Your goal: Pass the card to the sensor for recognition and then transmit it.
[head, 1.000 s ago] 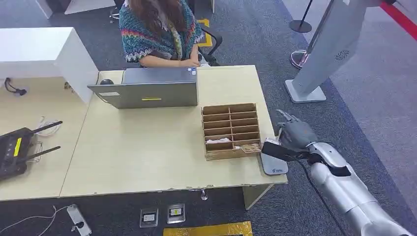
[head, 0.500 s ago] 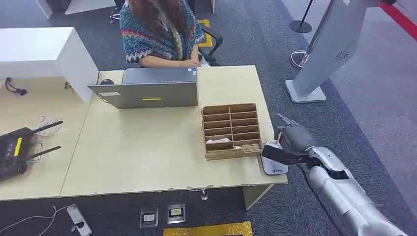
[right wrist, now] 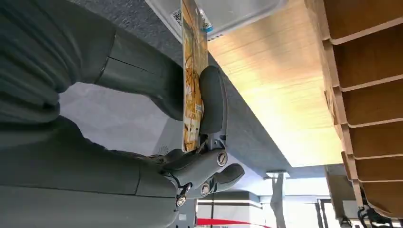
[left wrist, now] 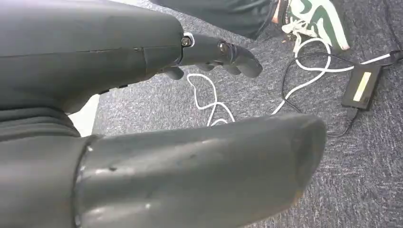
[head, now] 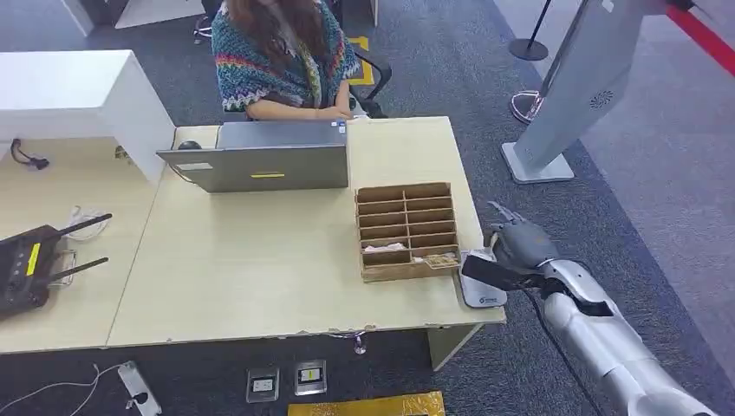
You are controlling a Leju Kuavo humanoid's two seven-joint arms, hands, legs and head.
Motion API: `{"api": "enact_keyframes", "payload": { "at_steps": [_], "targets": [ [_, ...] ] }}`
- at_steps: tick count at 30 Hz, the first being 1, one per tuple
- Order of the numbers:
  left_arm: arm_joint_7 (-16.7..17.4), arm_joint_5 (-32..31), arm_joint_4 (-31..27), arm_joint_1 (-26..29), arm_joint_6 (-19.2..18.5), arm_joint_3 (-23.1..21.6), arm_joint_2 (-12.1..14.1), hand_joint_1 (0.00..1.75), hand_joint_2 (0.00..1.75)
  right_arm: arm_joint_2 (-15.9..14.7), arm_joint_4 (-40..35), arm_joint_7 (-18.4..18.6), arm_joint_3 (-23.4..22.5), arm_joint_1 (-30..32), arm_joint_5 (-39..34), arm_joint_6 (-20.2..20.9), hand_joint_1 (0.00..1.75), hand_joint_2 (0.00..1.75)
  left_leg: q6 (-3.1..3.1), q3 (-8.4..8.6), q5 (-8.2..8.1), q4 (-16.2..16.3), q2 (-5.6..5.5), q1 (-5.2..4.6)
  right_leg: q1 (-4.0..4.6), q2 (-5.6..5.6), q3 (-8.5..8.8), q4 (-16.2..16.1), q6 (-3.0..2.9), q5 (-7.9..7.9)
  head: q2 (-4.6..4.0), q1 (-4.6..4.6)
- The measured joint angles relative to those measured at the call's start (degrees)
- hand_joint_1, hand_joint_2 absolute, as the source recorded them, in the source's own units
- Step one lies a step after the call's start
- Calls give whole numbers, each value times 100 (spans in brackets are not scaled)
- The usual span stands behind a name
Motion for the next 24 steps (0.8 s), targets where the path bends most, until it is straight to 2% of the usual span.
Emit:
{"api": "enact_keyframes", "payload": {
  "at_steps": [17, 20, 24],
  "targets": [
    [-37, -105, 0, -13, -24, 2, -7, 0, 0, 17, 9, -55, 2, -128, -26, 42, 175, 175, 0, -2, 0, 0, 0, -2, -1, 0, 2, 0, 1, 1, 0, -4],
    [-37, -179, 0, -55, -55, 2, -7, 0, 0, 15, 9, -131, -18, -424, -287, 280, 175, 175, 0, -17, 8, 1, 3, -6, -6, 0, -17, 3, 2, 11, 0, -2],
    [-37, -295, -2, -158, -81, 0, -9, 0, 0, 22, -5, -325, -101, -1213, -594, 642, 175, 175, 3, -31, 15, 1, 7, -8, -8, 5, -27, 7, 5, 16, 2, 0]
  ]
}}
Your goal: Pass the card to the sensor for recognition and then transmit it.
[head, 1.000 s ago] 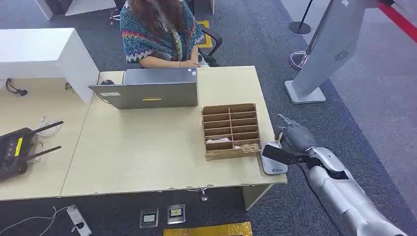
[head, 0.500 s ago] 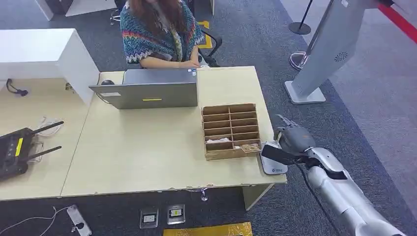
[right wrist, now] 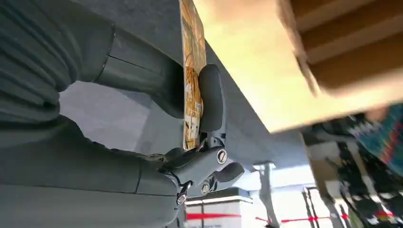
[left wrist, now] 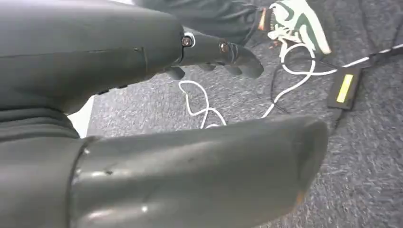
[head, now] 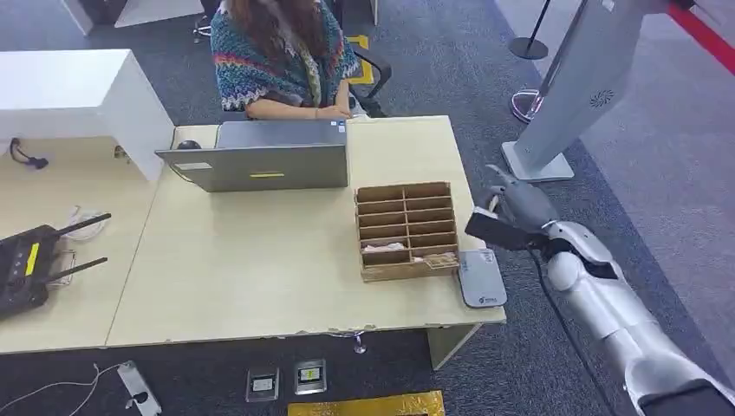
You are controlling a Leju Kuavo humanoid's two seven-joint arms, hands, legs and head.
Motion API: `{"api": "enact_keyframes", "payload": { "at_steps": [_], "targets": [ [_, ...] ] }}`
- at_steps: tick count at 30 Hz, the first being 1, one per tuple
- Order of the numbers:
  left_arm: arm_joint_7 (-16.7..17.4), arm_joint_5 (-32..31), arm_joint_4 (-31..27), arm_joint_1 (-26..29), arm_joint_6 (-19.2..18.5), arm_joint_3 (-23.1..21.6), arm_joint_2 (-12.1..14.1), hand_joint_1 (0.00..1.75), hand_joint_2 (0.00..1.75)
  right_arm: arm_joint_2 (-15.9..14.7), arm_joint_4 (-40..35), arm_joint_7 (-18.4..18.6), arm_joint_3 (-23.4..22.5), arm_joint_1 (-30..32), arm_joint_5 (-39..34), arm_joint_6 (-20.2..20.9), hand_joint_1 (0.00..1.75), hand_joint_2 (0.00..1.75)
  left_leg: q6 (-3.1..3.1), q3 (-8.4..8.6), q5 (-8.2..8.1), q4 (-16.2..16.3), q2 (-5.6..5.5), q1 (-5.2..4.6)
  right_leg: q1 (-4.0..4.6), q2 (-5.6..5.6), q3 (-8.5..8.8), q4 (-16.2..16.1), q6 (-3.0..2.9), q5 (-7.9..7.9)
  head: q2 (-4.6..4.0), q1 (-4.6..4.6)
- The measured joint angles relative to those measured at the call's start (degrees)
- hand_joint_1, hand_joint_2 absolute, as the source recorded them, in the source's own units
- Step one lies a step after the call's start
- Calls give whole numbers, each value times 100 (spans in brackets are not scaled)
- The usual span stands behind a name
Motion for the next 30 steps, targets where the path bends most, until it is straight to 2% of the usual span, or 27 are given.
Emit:
{"api": "enact_keyframes", "payload": {
  "at_steps": [4, 8, 10, 13, 19, 25, 30],
  "targets": [
    [7, -81, 0, -124, -9, -2, -4, 0, 0, 79, 127, -335, 18, -1332, -142, 26, 175, 175, 0, -26, 14, 1, 2, -2, -2, 5, -30, 5, -1, 10, -2, 4],
    [39, -125, -11, -190, -35, -9, -31, 0, 0, 378, 668, -708, 81, -2578, -47, -185, 175, 175, 1, -38, 16, 0, -6, 0, 1, -7, -35, 5, -2, 10, -2, -2],
    [59, -193, -11, -236, -72, -18, -42, 0, 0, 619, 1100, -842, 193, -3176, 208, -337, 175, 175, 1, -48, 17, 0, -6, 0, 1, -5, -45, 9, -2, 10, -2, -2],
    [136, -304, -13, -349, -136, -26, -72, 0, 0, 1037, 1813, -820, 416, -3870, 647, -338, 175, 175, -3, -51, 20, 0, -6, 5, 6, -6, -49, 9, -2, 10, -2, 2],
    [216, -343, -44, -477, -175, -129, -129, 0, 0, 1716, 2875, -706, 861, -4313, 1045, -321, 175, 175, -4, -51, 21, 3, -18, 11, 12, -19, -48, 8, -2, 10, -2, 0],
    [223, -343, -44, -481, -175, -164, -149, 0, 0, 1952, 3340, -668, 1053, -4435, 1119, -250, 175, 175, -3, -54, 20, 3, -18, 10, 10, -15, -49, 3, -2, 10, -2, 0],
    [243, -374, -44, -482, -181, -170, -149, 0, 0, 2146, 3687, -320, 1278, -4466, 1394, -26, 175, 175, -3, -53, 20, 3, -17, 10, 10, -14, -51, 2, -2, 10, -2, 0]
  ]
}}
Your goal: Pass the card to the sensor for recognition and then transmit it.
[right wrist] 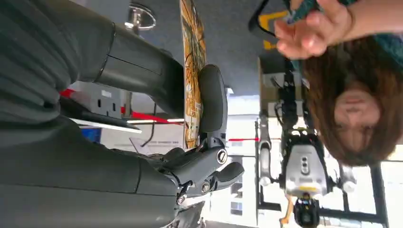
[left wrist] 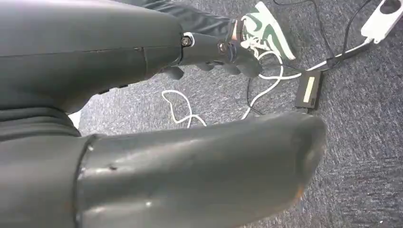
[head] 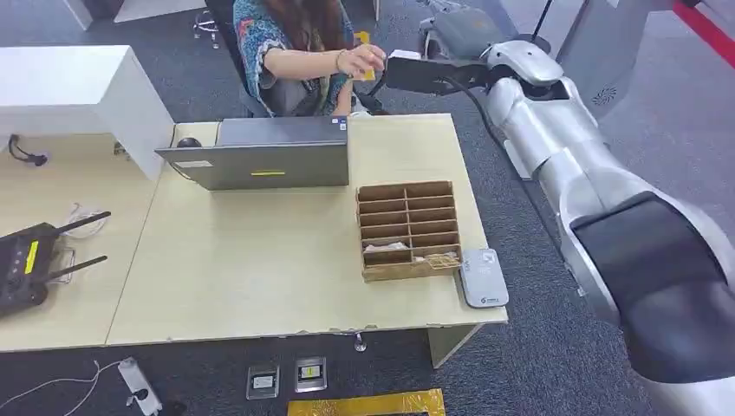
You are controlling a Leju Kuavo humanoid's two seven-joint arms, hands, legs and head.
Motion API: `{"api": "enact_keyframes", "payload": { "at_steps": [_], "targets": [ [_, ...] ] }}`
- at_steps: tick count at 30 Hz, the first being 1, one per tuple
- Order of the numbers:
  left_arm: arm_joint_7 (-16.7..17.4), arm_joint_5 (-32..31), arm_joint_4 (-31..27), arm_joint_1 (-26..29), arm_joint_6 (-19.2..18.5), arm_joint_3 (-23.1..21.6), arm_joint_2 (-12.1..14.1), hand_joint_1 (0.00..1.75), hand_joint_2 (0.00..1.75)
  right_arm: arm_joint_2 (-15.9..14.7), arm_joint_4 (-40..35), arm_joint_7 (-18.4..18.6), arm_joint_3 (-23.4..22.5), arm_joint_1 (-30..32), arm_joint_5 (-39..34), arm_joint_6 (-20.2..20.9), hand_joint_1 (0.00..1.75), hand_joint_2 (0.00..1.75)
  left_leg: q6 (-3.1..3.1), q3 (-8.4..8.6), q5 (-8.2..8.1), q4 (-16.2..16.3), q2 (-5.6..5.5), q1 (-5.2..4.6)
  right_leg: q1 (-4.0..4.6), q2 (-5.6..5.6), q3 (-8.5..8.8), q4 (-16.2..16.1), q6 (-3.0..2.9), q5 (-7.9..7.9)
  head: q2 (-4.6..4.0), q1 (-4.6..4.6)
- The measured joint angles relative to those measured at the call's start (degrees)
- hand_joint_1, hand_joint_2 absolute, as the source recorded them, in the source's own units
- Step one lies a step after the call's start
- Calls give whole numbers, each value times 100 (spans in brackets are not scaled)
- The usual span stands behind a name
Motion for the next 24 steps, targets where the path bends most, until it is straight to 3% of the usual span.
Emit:
{"api": "enact_keyframes", "payload": {
  "at_steps": [5, 24],
  "targets": [
    [29, 6, 0, -2, 9, -33, -17, 0, 0, 136, 308, 282, 120, 11, -7, 68, 175, 175, 0, 1, 0, 0, 1, 1, 1, 1, -1, 1, 0, 0, 2, 0],
    [55, 55, 0, 28, 85, -94, -66, 0, 0, 153, 663, 518, 164, 162, -114, 31, 175, 175, 0, 2, 0, 1, 3, 1, 1, 6, -3, -1, 0, 0, 0, 0]
  ]
}}
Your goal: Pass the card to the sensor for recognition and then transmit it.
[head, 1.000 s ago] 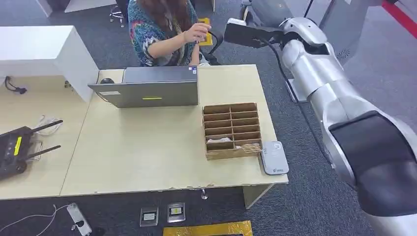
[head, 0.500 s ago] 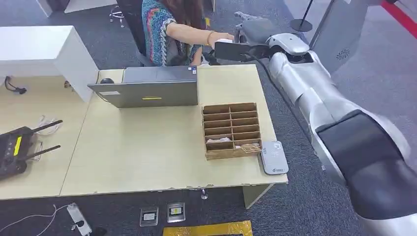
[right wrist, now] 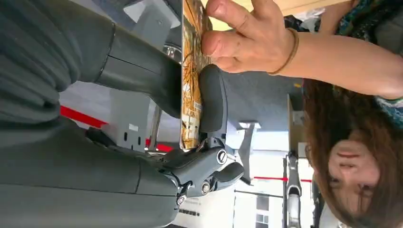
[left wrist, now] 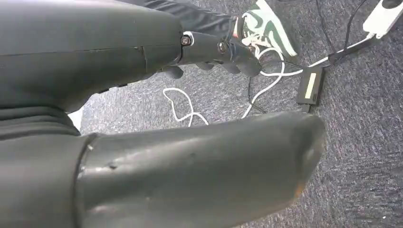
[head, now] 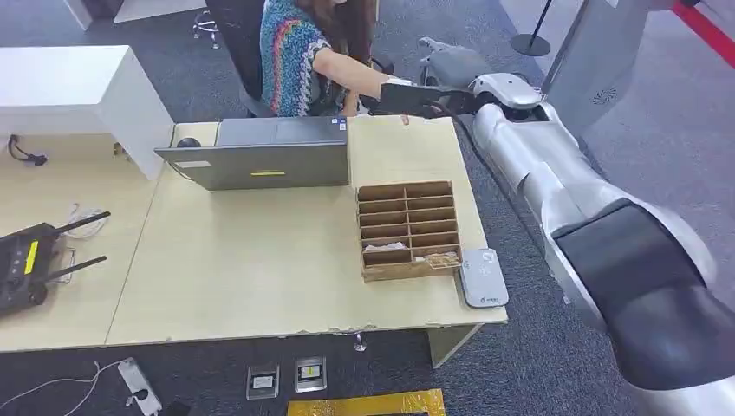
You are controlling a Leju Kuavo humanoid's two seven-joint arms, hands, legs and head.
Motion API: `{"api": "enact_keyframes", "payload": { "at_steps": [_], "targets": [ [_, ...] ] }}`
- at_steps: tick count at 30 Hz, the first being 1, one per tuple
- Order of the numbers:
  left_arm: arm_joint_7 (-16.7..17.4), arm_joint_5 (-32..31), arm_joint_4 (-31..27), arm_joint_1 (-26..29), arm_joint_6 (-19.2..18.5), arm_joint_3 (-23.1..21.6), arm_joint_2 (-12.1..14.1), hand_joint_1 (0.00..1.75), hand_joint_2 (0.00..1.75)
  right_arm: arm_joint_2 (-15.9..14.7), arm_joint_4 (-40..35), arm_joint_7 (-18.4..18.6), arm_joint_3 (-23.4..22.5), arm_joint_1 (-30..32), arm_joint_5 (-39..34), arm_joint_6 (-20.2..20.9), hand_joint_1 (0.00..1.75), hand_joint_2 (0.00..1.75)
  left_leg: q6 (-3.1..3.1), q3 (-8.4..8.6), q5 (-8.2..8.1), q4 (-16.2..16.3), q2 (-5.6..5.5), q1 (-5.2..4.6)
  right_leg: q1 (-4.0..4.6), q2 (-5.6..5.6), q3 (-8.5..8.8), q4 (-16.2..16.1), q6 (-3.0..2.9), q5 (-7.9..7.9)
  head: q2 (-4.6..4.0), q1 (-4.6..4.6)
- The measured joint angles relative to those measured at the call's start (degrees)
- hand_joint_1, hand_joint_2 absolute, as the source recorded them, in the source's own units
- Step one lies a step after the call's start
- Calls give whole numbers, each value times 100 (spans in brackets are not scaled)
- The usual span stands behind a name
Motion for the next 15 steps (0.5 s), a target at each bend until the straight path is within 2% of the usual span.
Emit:
{"api": "enact_keyframes", "payload": {
  "at_steps": [1, 2, 15],
  "targets": [
    [7, 0, 0, -1, 0, 0, -4, 0, 0, -9, 11, 0, 0, 19, -4, -11, 58, 175, 0, 0, 0, 0, 0, 0, 0, 0, 0, 0, 0, 0, 0, 0],
    [9, -2, 0, 0, 0, 0, -9, 0, 0, -15, 26, 0, 0, 34, -4, -17, 0, 175, 0, 0, 0, 0, 0, 0, 0, 0, 0, 0, 0, 0, 0, 0],
    [68, -63, 0, 0, -2, -9, -22, 0, 0, -179, 144, 153, 0, 220, 4, -273, 0, 175, 0, 0, 0, 0, 5, 0, 0, 7, -3, 0, 0, 0, 2, 0]
  ]
}}
